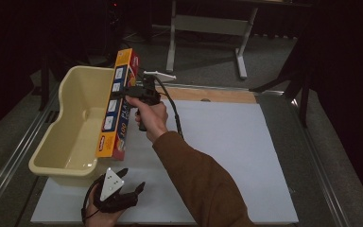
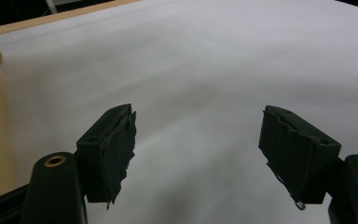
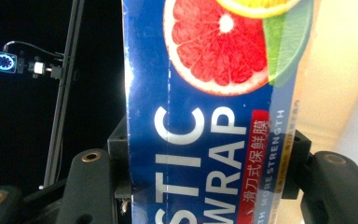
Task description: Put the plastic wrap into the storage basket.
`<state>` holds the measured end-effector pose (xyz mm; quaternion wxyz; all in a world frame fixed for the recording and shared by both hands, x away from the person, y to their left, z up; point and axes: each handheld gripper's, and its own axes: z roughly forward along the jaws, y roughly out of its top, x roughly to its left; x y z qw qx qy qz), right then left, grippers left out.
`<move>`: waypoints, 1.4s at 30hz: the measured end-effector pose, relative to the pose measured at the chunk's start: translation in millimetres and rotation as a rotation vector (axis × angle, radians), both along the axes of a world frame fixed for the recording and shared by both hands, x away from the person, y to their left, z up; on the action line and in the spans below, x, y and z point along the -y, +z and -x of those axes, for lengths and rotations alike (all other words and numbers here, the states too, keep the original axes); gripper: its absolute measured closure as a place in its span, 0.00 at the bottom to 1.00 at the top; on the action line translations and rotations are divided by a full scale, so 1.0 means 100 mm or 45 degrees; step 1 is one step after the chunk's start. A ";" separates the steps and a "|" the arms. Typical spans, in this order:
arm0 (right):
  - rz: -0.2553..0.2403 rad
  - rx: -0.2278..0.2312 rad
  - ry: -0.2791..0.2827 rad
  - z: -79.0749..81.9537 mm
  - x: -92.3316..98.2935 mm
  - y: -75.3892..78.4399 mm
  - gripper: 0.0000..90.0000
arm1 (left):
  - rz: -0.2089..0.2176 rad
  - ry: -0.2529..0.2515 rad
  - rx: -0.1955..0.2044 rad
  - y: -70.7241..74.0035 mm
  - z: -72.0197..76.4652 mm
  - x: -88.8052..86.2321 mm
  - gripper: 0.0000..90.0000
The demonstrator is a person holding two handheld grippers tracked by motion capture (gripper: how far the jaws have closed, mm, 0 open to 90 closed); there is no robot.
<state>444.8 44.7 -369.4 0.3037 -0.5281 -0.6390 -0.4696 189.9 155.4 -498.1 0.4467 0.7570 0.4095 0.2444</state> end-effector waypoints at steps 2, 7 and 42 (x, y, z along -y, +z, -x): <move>-0.004 0.000 0.003 0.02 -0.06 0.00 0.45 | 0.006 0.001 0.004 0.00 0.00 -0.01 0.30; -0.043 -0.004 0.005 0.03 -0.18 0.03 0.45 | 0.018 -0.004 0.013 0.01 0.01 -0.02 0.30; -0.023 -0.008 -0.044 0.10 -0.76 -0.20 0.45 | 0.077 0.024 0.032 0.03 0.02 -0.13 0.30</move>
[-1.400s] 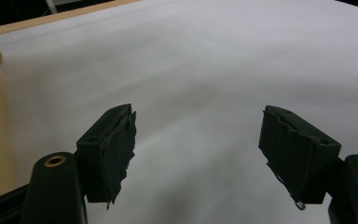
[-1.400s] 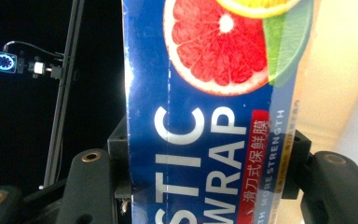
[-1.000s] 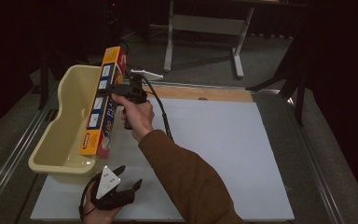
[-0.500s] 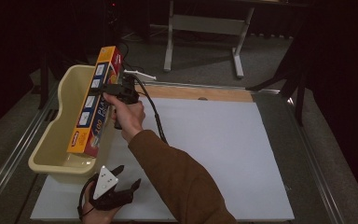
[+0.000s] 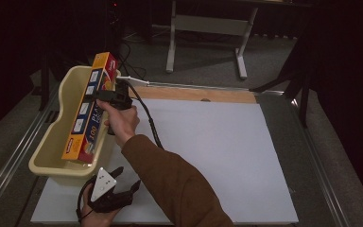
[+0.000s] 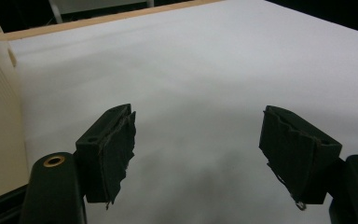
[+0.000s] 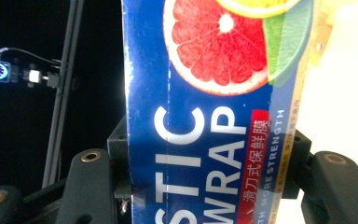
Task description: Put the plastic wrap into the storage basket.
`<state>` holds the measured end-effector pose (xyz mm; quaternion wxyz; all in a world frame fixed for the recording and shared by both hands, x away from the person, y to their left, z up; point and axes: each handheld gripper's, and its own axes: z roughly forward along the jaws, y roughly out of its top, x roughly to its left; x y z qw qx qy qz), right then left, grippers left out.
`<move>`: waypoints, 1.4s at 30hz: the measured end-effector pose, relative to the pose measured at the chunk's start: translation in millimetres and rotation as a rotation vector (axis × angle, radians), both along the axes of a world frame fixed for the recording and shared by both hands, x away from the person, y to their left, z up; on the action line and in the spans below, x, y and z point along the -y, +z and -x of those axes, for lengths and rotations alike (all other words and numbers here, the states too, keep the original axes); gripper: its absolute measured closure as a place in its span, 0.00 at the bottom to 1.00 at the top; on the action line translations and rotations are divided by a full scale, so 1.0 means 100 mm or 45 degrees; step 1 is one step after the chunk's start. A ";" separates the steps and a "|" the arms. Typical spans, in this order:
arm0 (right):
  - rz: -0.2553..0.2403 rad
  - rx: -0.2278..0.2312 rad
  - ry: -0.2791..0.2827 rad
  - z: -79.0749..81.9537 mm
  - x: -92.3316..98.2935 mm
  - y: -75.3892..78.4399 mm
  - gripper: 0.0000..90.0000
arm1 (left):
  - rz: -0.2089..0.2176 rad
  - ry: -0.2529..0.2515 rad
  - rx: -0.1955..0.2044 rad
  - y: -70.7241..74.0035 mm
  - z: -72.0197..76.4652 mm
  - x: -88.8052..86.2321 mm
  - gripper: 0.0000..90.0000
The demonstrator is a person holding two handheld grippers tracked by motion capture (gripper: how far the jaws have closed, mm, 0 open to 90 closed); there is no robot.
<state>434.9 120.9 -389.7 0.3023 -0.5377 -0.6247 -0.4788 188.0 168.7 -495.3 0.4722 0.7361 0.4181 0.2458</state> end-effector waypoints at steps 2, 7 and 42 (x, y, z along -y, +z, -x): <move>0.030 0.004 0.009 0.01 -0.02 -0.02 0.45 | 0.005 0.002 -0.005 0.00 0.00 -0.01 0.30; 0.067 -0.016 0.023 0.01 -0.06 -0.09 0.45 | 0.013 0.010 -0.002 0.00 0.00 -0.02 0.30; 0.365 -0.005 0.044 0.11 -0.14 -0.05 0.32 | 0.026 0.032 -0.001 0.02 -0.01 -0.07 0.30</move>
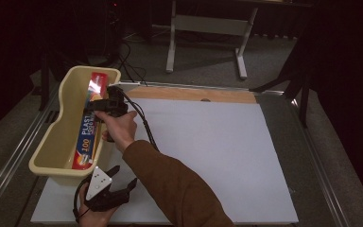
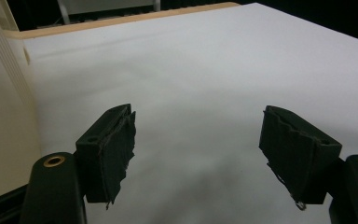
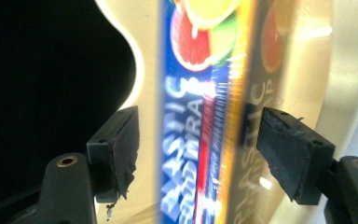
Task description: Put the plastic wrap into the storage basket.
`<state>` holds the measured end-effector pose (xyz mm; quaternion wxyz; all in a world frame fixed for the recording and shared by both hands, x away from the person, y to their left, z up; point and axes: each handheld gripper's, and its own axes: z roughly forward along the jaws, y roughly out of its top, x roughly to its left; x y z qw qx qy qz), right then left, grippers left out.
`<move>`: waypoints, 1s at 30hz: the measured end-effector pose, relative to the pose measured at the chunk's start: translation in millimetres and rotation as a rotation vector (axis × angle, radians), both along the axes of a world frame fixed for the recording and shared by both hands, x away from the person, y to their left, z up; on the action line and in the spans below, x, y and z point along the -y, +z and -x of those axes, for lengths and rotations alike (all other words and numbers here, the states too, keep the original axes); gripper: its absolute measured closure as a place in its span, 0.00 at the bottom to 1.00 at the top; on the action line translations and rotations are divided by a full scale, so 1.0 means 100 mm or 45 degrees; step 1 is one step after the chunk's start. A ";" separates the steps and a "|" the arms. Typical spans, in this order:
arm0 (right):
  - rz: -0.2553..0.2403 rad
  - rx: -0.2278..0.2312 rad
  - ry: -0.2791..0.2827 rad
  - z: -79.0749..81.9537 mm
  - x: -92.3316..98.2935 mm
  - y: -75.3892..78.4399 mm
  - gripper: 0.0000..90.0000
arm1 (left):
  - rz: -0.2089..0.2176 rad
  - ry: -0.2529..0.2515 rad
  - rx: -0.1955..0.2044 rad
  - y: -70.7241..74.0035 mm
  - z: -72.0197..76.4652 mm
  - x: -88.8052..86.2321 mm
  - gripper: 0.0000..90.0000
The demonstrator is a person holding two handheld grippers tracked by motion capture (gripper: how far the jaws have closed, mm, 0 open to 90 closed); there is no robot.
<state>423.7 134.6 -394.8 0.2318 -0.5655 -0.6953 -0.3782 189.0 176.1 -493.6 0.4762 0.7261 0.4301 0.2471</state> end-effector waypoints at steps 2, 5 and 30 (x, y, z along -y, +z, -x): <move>0.003 0.013 0.017 0.00 0.03 0.03 0.33 | -0.006 0.000 -0.001 0.00 0.00 0.00 0.30; 0.012 0.030 0.050 -0.01 0.07 0.04 0.35 | -0.007 0.001 -0.001 0.00 0.00 0.01 0.30; 0.204 0.687 0.435 0.49 0.75 0.28 0.34 | -0.024 0.014 0.024 0.03 0.00 0.00 0.30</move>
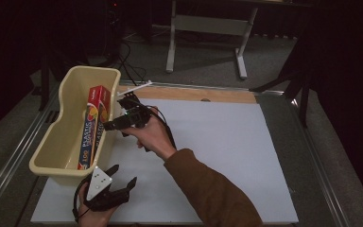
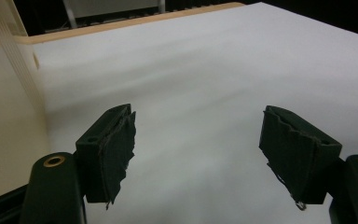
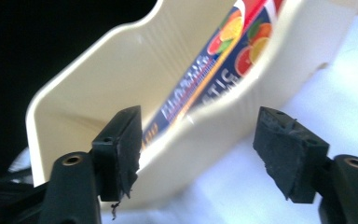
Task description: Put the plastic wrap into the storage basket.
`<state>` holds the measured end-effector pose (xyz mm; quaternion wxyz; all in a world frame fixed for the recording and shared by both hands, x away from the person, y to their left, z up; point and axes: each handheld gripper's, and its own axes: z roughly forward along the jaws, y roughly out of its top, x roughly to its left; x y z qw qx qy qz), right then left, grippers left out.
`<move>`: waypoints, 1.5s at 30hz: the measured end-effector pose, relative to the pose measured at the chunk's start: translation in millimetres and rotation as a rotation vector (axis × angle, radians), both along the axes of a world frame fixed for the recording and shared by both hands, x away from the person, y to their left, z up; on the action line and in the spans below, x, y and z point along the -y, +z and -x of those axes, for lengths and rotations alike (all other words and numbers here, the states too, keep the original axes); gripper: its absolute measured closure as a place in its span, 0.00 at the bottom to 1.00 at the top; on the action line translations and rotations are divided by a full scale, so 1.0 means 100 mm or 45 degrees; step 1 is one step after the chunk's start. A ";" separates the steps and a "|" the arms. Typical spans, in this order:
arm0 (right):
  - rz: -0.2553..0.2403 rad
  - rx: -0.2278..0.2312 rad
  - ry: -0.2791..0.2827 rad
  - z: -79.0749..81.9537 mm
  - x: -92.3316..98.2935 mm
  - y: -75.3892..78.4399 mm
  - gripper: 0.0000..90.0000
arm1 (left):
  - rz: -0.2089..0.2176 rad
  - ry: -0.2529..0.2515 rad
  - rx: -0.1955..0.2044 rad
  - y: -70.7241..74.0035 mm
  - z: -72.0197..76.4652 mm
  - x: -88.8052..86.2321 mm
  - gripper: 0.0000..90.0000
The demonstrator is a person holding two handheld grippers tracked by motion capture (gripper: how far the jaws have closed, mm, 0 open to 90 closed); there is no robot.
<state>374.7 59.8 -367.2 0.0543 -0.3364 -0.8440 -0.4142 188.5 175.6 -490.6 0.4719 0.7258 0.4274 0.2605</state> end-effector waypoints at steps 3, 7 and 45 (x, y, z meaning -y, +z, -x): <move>0.041 0.102 0.027 0.12 0.22 -0.01 0.32 | -0.006 -0.004 -0.002 0.00 -0.01 0.01 0.30; 0.086 0.239 0.038 0.24 0.50 -0.04 0.31 | -0.008 -0.009 -0.002 0.00 -0.01 0.01 0.30; -0.036 0.564 -0.356 1.35 3.51 -1.25 0.24 | -0.026 -0.046 -0.018 -0.02 -0.04 0.08 0.29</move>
